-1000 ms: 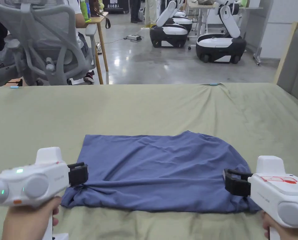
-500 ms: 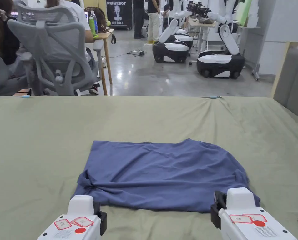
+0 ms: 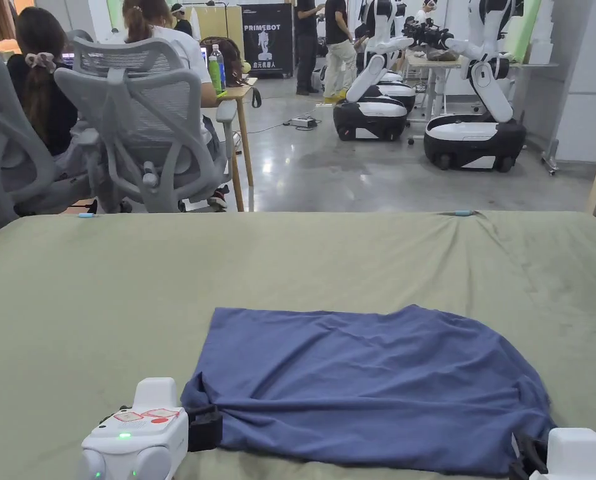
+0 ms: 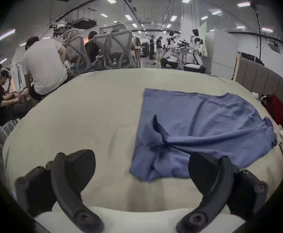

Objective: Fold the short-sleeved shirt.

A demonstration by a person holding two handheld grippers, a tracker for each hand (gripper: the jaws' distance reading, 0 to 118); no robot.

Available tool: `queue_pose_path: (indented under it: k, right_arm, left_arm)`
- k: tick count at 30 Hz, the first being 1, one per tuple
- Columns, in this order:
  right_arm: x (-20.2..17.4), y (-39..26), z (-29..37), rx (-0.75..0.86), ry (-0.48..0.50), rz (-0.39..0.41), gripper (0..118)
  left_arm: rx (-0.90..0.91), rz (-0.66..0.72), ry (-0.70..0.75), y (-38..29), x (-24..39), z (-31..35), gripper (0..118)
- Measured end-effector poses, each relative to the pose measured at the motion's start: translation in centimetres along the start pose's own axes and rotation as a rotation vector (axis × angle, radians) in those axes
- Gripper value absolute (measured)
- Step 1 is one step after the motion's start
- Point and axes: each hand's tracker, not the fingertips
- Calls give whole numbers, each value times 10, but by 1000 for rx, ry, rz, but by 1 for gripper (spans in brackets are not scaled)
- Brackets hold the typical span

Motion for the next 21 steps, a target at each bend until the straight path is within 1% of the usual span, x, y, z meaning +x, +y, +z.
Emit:
queue_pose_path:
  k: [2,4,5,6,7,8,9,11,12,13,14,15,16,18,19,20,21]
  right_arm:
    - [13,-3,-6,-21,-25,-9,0]
    - [27,-7,-14,-48,-45,-17,0]
    - [36,-9,-19,-66,-59,-16,0]
    - [42,-11,-23,-74,-75,-17,0]
    - [51,-12,-29,-83,-89,-24,0]
    - [59,-12,-35,-100,-98,-35,0]
    - [67,-13,-40,-104,-103,-47,0]
    - [79,-11,-57,-115,-116,-63,2]
    - [83,-10,-65,-120,-118,-70,14]
    - [88,-7,-73,-128,-118,-82,42]
    - [91,-5,-82,-147,-88,-103,82]
    - [93,-3,-90,-165,-56,-120,99]
    - [92,-2,-98,-174,-36,-125,102]
    - [89,-1,-113,-192,-34,-109,101]
    - [85,-3,-121,-223,-31,-81,99]
    - [84,-6,-130,-266,-10,-67,85]
    - [82,-11,-137,-317,10,-74,61]
  left_arm:
    - [-75,-32,-2,-4,7,-23,96]
    - [-139,-67,-10,-10,14,-40,94]
    - [-216,-71,-26,-12,16,-50,88]
    - [-264,-44,-69,-12,15,-54,83]
    - [-233,-15,-44,-6,10,-53,82]
    - [-246,1,-56,-1,8,-49,73]
    - [-239,-15,-55,2,9,-45,57]
    - [-198,-61,-68,5,8,-35,7]
    - [-187,-66,-47,7,11,-30,7]
    - [-174,-74,-52,9,12,-24,5]
    - [-160,-55,-81,10,13,-20,5]
    - [-145,-49,-72,9,11,-22,5]
    - [-120,-73,-53,10,13,-19,5]
    - [-125,-83,-53,9,15,-19,5]
    - [-131,-78,-58,9,15,-17,5]
    - [-140,-68,-63,6,14,-19,5]
    - [-147,-59,-65,4,12,-20,5]
